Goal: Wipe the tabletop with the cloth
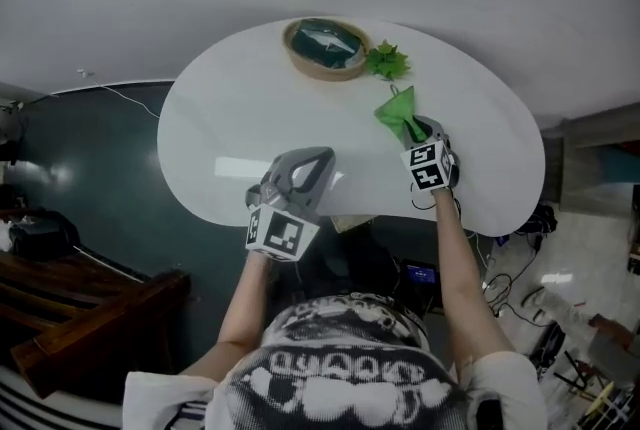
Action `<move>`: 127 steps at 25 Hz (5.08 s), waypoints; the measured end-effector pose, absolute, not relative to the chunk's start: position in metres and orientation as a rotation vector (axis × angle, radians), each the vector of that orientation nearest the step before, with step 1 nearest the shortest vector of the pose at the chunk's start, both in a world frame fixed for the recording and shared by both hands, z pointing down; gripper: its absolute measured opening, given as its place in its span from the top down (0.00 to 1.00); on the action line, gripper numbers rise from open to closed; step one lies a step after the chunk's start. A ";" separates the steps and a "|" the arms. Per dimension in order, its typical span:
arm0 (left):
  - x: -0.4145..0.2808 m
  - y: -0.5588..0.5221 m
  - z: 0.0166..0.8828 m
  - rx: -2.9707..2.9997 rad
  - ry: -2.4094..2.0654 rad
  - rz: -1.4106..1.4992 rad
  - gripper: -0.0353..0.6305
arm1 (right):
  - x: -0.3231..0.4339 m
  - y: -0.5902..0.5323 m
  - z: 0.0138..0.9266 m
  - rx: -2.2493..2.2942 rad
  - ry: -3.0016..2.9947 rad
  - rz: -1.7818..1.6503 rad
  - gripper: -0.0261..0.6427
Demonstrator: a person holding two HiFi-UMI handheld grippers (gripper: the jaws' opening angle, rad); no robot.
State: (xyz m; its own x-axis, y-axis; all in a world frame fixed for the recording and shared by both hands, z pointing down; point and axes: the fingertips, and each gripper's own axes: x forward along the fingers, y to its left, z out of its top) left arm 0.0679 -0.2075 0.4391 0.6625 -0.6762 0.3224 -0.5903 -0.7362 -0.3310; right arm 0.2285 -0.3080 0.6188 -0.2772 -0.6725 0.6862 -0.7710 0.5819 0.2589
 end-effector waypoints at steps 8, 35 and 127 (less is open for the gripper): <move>0.150 -0.212 0.441 -2.729 0.912 -0.618 0.94 | 0.367 -0.299 0.620 1.311 -1.893 0.223 0.88; 0.149 -0.210 0.443 -2.720 0.892 -0.592 0.94 | 0.470 -0.259 0.576 1.596 -1.758 0.267 0.88; 0.150 -0.202 0.473 -2.780 0.778 -0.620 0.94 | 0.293 -0.235 0.631 1.302 -1.994 0.375 0.88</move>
State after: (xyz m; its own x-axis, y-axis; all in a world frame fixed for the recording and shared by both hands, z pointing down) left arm 0.1496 -0.2022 0.4725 0.7751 -0.5310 0.3425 -0.4520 -0.8447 -0.2866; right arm 0.2928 -0.2355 0.6306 -0.2354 -0.6755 0.6988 -0.8833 0.4486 0.1360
